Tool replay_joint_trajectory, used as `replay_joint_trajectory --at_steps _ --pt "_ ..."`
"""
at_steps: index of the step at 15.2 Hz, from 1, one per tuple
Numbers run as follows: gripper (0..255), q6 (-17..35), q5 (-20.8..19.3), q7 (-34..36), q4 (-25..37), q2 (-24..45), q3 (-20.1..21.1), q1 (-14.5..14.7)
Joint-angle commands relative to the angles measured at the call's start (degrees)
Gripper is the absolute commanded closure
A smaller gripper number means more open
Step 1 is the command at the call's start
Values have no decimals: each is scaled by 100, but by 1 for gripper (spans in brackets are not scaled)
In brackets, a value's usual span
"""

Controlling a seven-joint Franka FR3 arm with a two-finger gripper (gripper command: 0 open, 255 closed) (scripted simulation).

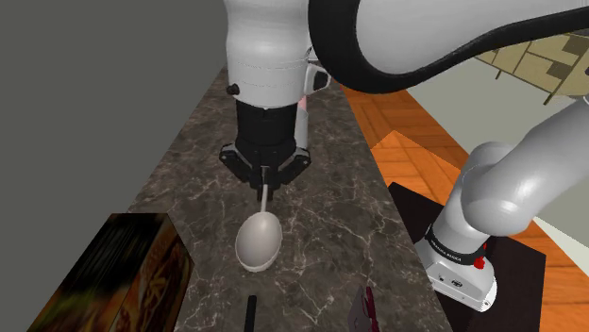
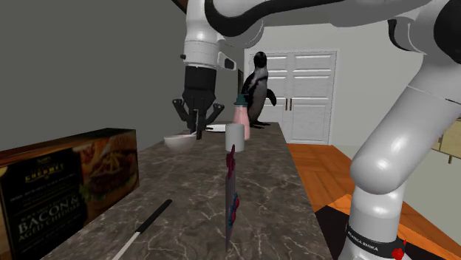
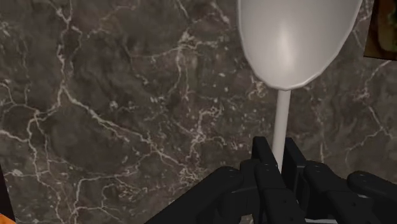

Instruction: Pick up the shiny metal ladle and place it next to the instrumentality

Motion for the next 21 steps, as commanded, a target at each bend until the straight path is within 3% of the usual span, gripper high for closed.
replay_joint_trajectory --at_steps 1,12,21 --pt "255 -15 127 189 -123 -189 112 127" --pt "255 -218 617 1509 -29 -671 1029 662" --pt "255 -325 771 2779 607 -557 2171 701"
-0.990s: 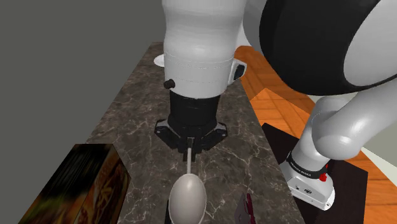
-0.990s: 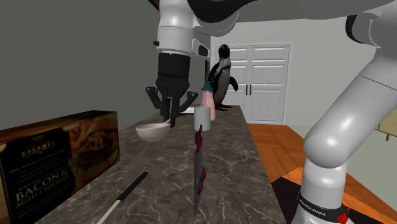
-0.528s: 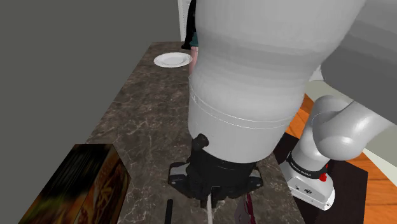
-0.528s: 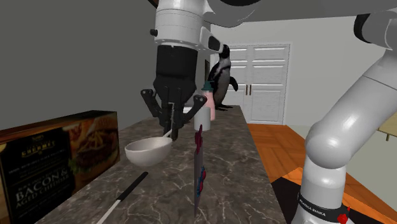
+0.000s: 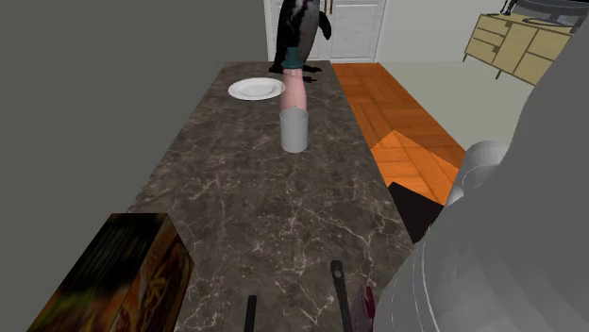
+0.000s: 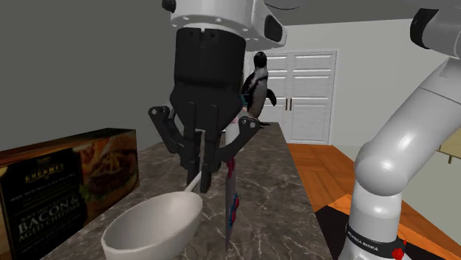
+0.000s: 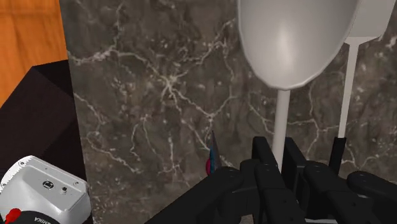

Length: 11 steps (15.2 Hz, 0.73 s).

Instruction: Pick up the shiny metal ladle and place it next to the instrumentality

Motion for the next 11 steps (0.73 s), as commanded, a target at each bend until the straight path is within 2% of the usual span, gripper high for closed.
replay_joint_trajectory --at_steps 1,6,8,11 --pt "255 -18 32 275 125 11 250 -7" --pt "255 -65 -48 1047 734 260 1249 -385" --pt "255 -97 -96 1352 1028 358 1766 -672" --pt "255 -192 -99 1749 1536 398 2663 -1298"
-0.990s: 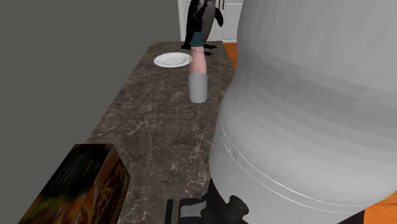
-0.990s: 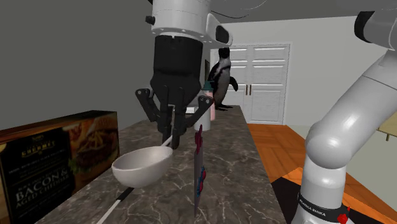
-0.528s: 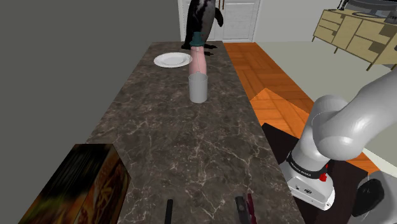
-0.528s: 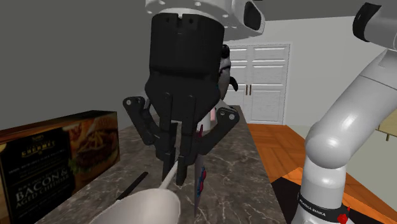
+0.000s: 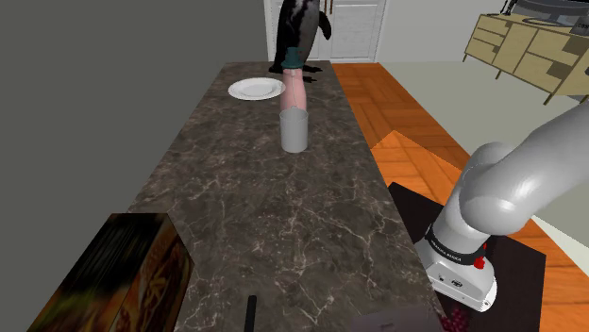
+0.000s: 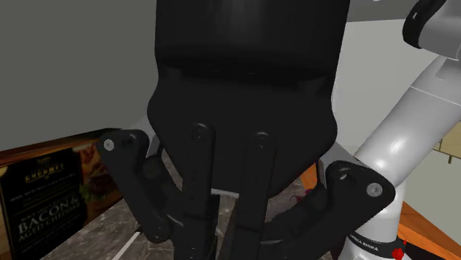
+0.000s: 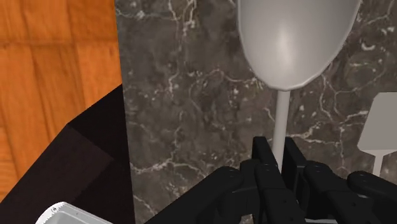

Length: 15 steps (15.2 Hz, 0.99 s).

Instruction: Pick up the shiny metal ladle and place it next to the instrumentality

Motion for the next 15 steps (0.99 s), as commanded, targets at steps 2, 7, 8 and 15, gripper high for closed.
replay_joint_trajectory --at_steps 2,7,8,15 --pt "255 -177 76 358 650 -63 1006 -819" --pt "255 -388 412 584 1324 -454 1799 -1587" --pt "255 -313 423 575 1237 -463 1794 -1552" --pt "255 191 526 501 682 -540 1818 -1387"
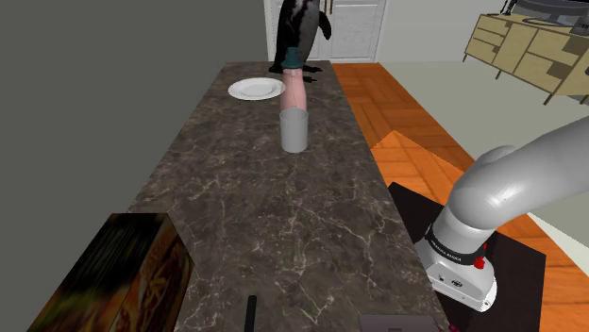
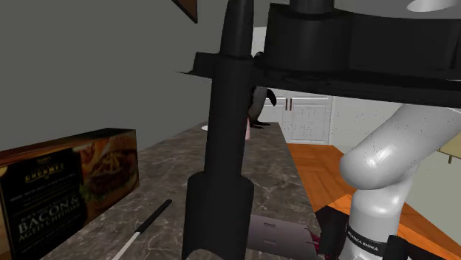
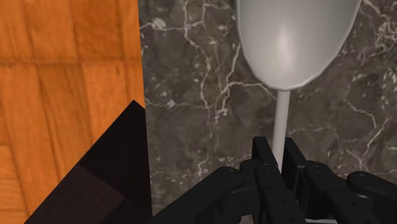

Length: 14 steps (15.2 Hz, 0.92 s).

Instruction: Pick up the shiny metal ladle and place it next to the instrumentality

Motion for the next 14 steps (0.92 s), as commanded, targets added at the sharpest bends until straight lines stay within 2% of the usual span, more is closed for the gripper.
replay_joint_trajectory --at_steps 1,10,14 --pt "255 155 31 -31 -170 -19 6 46" --pt "255 745 237 -149 -734 -168 186 76" --pt "255 745 238 -149 -734 -168 186 76"
